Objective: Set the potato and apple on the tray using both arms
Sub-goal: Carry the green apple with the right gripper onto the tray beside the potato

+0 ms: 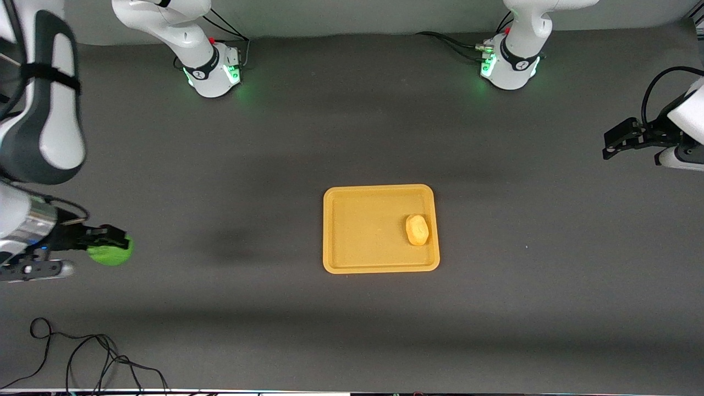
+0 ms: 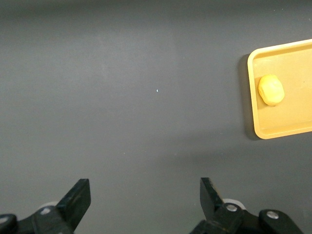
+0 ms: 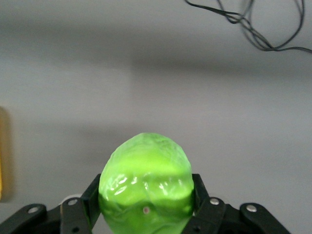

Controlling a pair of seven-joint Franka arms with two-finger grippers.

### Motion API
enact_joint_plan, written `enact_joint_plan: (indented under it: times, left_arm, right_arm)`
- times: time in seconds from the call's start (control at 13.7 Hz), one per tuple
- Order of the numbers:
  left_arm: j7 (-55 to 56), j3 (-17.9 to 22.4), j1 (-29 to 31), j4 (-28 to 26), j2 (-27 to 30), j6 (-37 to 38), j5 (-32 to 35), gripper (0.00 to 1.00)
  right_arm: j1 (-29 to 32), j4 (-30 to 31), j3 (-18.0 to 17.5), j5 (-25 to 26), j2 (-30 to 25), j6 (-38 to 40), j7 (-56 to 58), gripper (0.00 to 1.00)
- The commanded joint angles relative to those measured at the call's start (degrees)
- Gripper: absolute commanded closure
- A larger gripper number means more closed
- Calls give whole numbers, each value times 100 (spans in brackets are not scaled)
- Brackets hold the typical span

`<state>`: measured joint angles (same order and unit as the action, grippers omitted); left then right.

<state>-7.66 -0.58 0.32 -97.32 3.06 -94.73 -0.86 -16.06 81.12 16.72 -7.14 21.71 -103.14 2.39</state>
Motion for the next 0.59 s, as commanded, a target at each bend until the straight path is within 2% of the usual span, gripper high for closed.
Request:
enact_joint_plan:
  times: [0.0, 0.22, 0.51]
  left_arm:
    - [-7, 23, 38, -156, 107, -107, -46, 0]
    - [-7, 23, 108, -164, 98, -98, -46, 0]
    - [10, 14, 91, -331, 89, -203, -37, 0]
  right_arm:
    - [-878, -377, 68, 231, 158, 224, -1386, 71]
    - [-1889, -456, 24, 187, 394, 224, -3089, 71]
    - [-3164, -1586, 15, 161, 1456, 215, -4675, 71]
